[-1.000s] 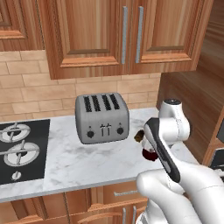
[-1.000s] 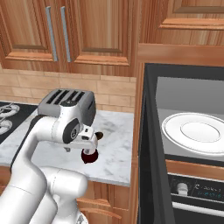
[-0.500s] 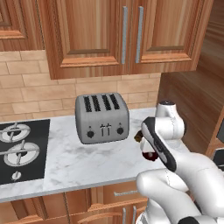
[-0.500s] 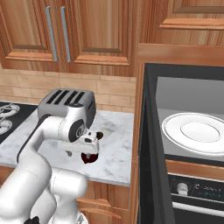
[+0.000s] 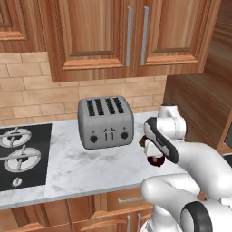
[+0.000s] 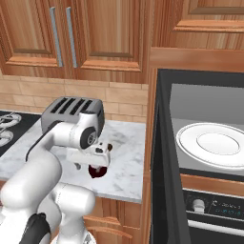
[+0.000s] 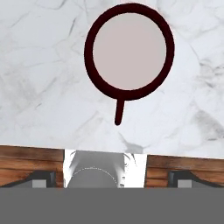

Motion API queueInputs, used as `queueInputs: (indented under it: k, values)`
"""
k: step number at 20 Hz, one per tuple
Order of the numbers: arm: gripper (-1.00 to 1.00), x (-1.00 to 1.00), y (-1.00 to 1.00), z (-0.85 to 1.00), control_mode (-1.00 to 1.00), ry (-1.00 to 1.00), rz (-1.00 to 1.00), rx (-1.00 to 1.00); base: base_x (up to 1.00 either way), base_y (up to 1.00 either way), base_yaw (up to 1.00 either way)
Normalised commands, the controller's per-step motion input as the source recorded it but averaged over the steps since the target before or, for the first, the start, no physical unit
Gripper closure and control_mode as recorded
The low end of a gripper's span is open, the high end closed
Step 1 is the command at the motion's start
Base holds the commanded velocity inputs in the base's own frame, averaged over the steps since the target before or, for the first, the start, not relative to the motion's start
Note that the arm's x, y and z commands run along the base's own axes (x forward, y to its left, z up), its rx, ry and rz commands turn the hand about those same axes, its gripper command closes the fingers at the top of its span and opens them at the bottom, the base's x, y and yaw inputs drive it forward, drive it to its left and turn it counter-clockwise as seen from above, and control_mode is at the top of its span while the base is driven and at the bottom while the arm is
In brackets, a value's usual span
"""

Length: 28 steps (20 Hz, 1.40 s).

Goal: Pick the mug from the counter and place it inside the microwave. Then close the microwave.

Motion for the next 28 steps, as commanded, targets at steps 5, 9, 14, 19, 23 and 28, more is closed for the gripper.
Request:
queueInputs:
  k: [5,9,14,19,23,28]
  values:
    - [-1.00,0.22,0.00,-0.06,-1.00,0.00,0.00,0.00,0.00,0.00,0.00]
    - [-1.00,0.22,0.00,-0.04,-1.00,0.00,0.00,0.00,0.00,0.00,0.00]
    - [-1.00,0.09,0.00,-0.16,-1.00,-0.08,0.00,0.02,0.00,0.00,0.00]
    - [-1.00,0.00,0.00,-0.20,-1.00,-0.12,0.00,0.05,0.00,0.00,0.00]
    - [-1.00,0.00,0.00,-0.25,-1.00,-0.11,0.00,0.04,0.00,0.00,0.00]
    - [-1.00,0.00,0.00,-0.06,-1.00,-0.01,0.00,0.00,0.00,0.00,0.00]
